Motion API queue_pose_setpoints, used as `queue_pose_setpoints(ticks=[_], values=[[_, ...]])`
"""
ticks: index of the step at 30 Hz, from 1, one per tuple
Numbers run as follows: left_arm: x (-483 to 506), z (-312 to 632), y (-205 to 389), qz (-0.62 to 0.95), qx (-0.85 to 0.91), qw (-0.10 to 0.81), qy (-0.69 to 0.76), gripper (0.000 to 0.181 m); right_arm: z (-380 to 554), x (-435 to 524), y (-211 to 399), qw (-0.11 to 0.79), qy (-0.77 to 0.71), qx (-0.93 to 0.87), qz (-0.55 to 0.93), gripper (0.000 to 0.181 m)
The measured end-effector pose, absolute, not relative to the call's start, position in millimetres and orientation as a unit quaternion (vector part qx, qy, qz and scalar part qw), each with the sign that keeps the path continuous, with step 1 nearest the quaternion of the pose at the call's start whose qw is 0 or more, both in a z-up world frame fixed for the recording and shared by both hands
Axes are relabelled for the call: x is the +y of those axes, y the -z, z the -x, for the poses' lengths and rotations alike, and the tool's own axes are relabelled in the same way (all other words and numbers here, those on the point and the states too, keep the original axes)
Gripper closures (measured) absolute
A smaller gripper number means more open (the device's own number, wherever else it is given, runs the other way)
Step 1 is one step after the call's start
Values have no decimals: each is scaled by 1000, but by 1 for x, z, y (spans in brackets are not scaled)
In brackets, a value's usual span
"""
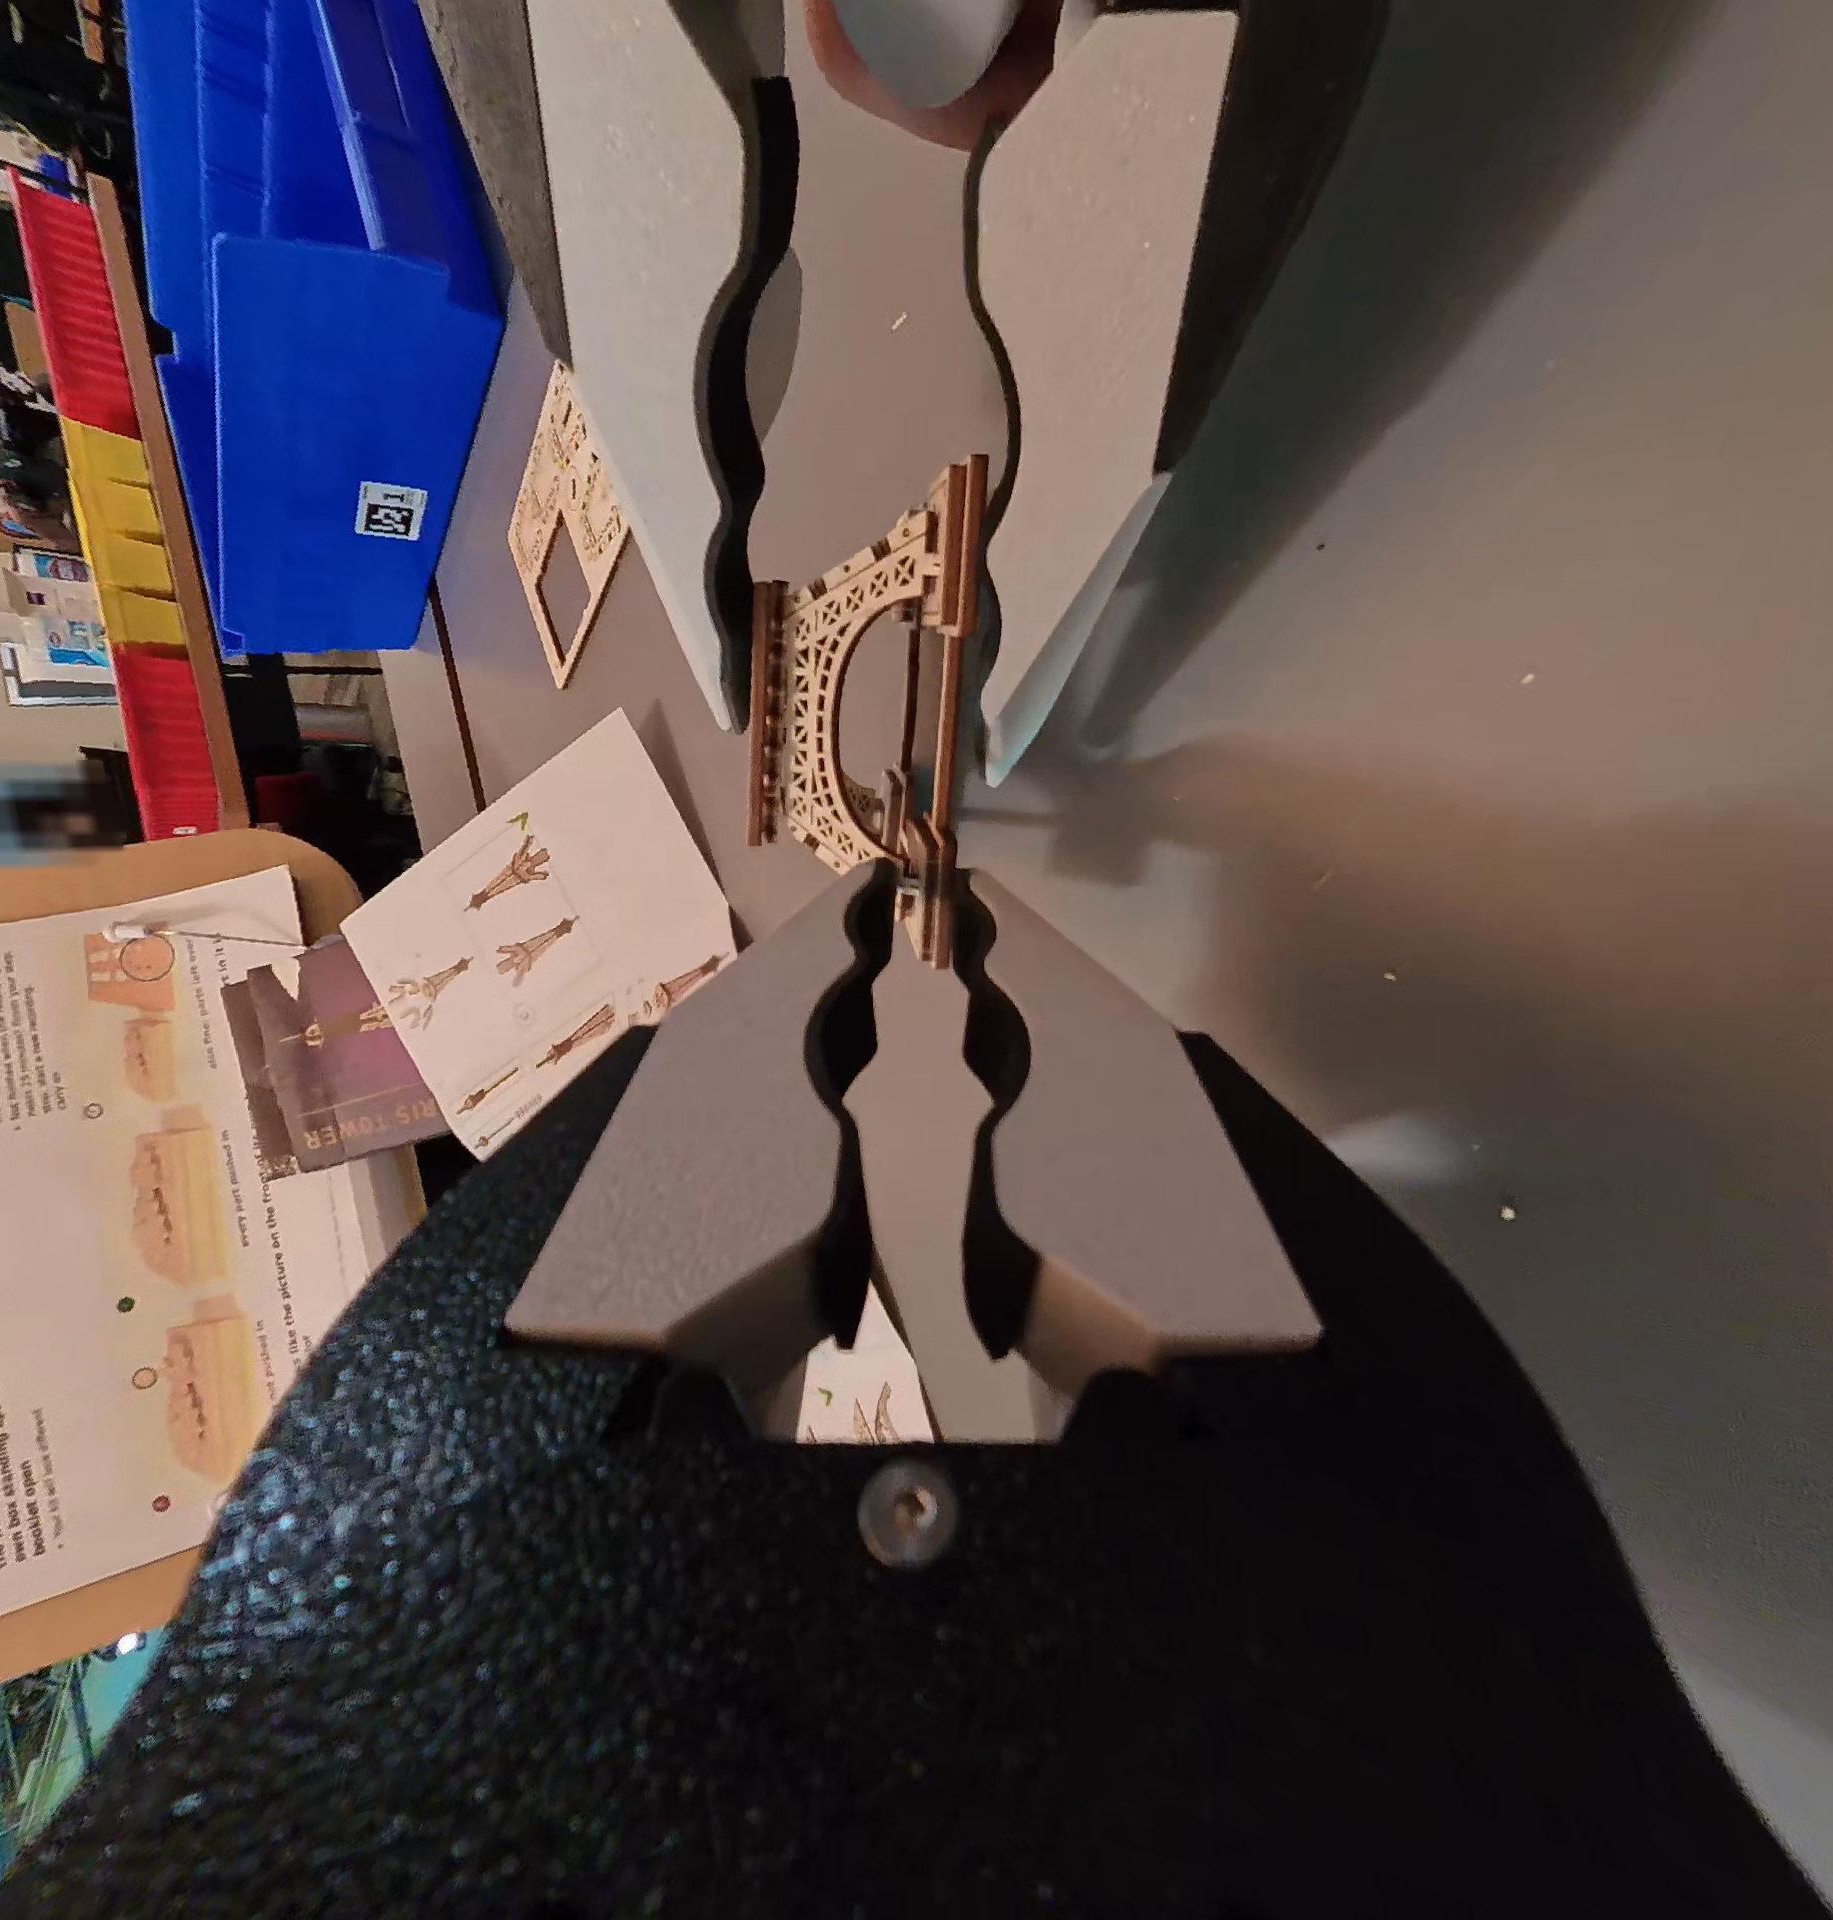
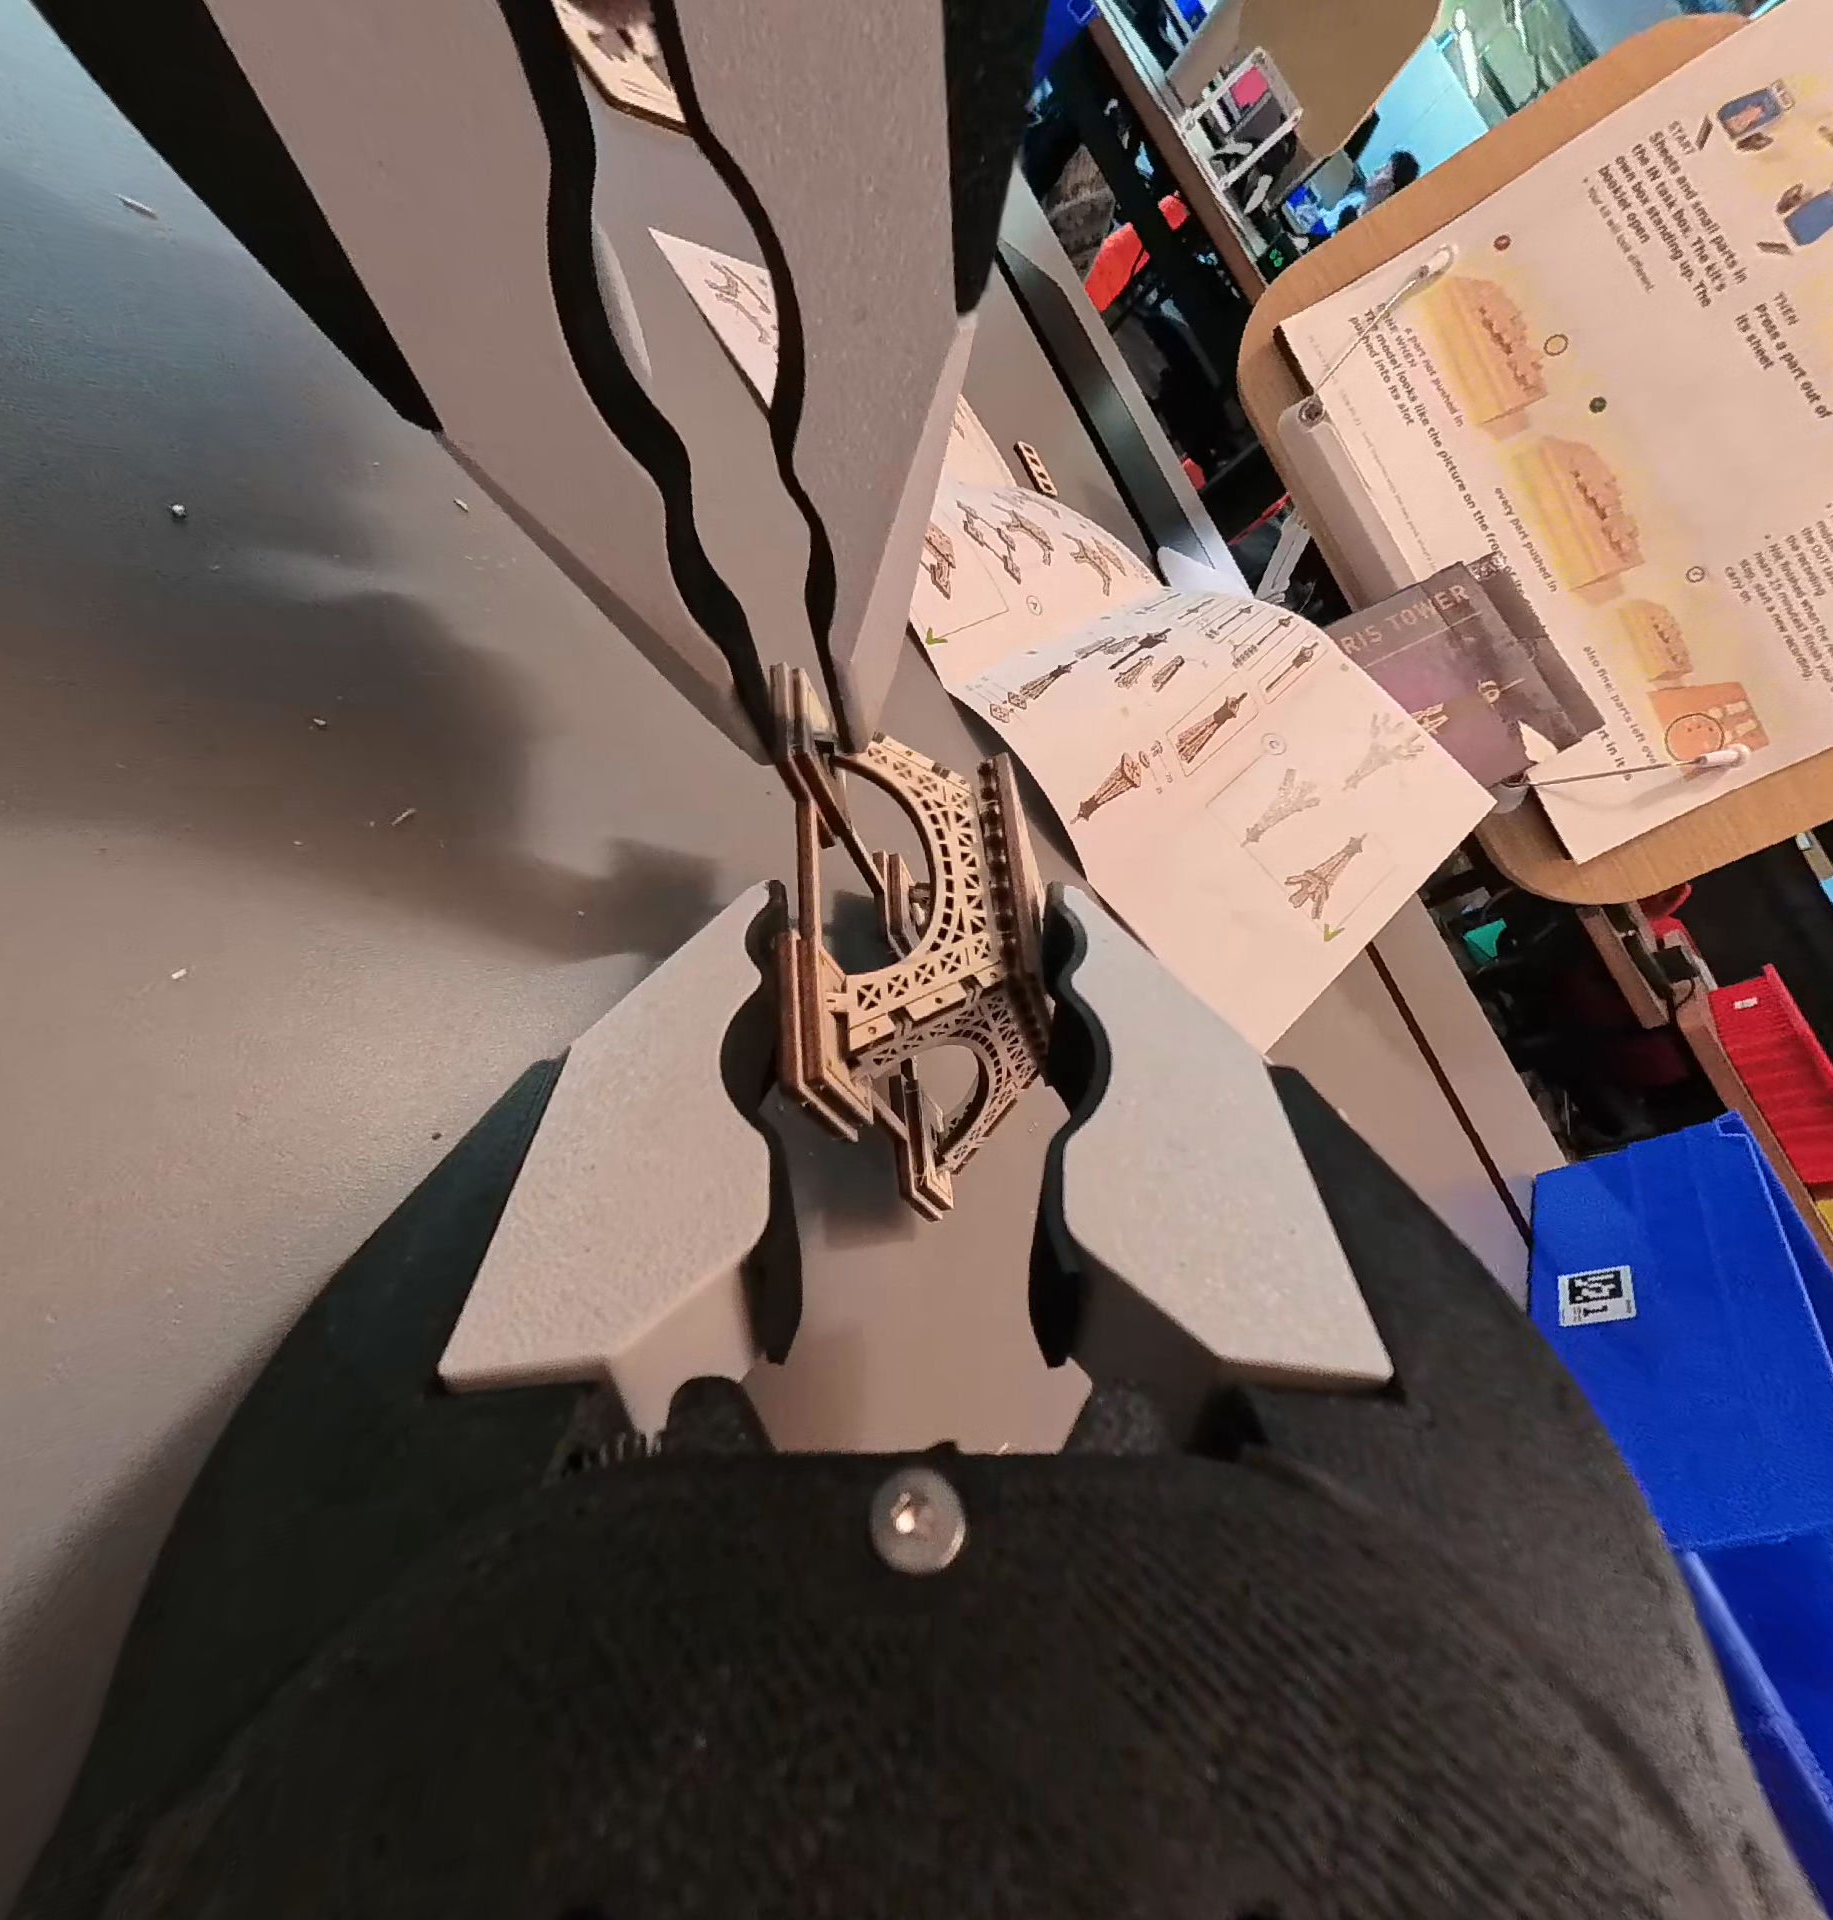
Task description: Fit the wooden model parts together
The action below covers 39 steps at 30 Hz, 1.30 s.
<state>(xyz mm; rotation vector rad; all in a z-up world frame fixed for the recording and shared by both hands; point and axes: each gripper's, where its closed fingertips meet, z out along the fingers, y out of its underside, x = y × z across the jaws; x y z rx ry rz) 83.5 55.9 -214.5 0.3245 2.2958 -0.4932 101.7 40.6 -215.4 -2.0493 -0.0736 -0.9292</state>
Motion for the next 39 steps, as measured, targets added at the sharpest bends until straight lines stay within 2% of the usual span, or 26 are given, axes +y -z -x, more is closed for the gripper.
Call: queue_pose_setpoints(ticks=[8, 12, 21, 24, 29, 35, 39], values=[[53, -87, 216, -121, 875, 421, 204, 171, -107, 37, 221, 399, 402, -48, 822, 133], [65, -94, 223, -82, 868, 449, 194, 148, -106, 36, 223, 398, 386, -51, 831, 131], [81, -77, 220, 27, 856, 403, 322, 151, -94, 39, 235, 376, 365, -78, 848, 121], [85, -77, 216, 55, 846, 399, 350, 153, -91, 40, 237, 385, 334, -73, 857, 121], [92, -77, 212, 91, 833, 397, 374, 155, -87, 30, 227, 404, 313, -62, 857, 104], [101, -76, 218, 107, 831, 392, 379, 158, -93, 8, 206, 484, 228, 40, 844, 100], [96, -78, 220, 114, 829, 375, 398, 158, -100, 12, 219, 468, 173, 62, 864, 101]])
